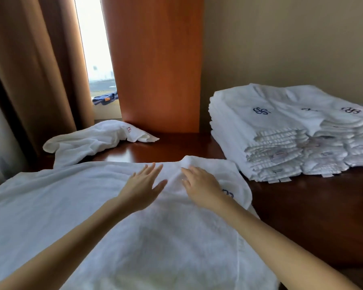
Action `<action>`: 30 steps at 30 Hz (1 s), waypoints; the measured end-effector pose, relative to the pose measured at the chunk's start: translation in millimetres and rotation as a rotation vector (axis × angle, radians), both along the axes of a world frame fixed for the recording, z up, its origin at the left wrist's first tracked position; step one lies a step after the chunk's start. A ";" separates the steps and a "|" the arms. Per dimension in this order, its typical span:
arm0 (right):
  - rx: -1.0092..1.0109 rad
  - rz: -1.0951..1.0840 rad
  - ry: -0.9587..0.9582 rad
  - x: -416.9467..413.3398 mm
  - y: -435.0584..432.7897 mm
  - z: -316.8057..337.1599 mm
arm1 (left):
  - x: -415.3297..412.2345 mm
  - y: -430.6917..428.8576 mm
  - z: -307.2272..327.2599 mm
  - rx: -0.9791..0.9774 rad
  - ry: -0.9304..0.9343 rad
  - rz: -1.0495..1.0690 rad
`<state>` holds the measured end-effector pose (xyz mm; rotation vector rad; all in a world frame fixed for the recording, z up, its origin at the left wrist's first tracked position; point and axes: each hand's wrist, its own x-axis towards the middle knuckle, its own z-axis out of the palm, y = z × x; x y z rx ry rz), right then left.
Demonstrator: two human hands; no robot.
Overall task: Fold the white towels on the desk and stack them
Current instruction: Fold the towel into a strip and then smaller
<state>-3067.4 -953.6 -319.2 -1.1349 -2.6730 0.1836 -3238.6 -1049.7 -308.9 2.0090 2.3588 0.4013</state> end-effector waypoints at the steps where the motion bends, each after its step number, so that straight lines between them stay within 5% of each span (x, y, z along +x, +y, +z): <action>1: -0.010 -0.017 -0.016 11.6 0.1 -4.5 | 22.8 1.2 -2.8 -0.043 -0.014 -0.053; 5: -0.014 -0.061 -0.098 69.1 5.3 -19.2 | 71.8 -3.9 -29.3 -0.097 0.105 -0.236; 14: -0.108 0.112 -0.122 195.5 23.7 -5.2 | 79.6 -17.9 -28.2 -0.052 0.086 -0.236; 17: 0.006 0.115 -0.172 194.2 19.3 0.6 | 92.2 -17.8 -24.8 0.013 0.184 -0.268; 22: -0.016 0.148 0.033 149.5 -7.9 1.6 | 130.0 -24.5 -38.4 -0.122 0.058 -0.293; 28: -0.152 0.045 -0.169 166.4 -32.9 -15.7 | 127.9 -49.2 -36.2 -0.154 0.035 -0.331; 30: -0.084 -0.001 -0.066 171.6 -38.4 -8.9 | 129.5 -49.7 -32.6 -0.014 -0.025 -0.294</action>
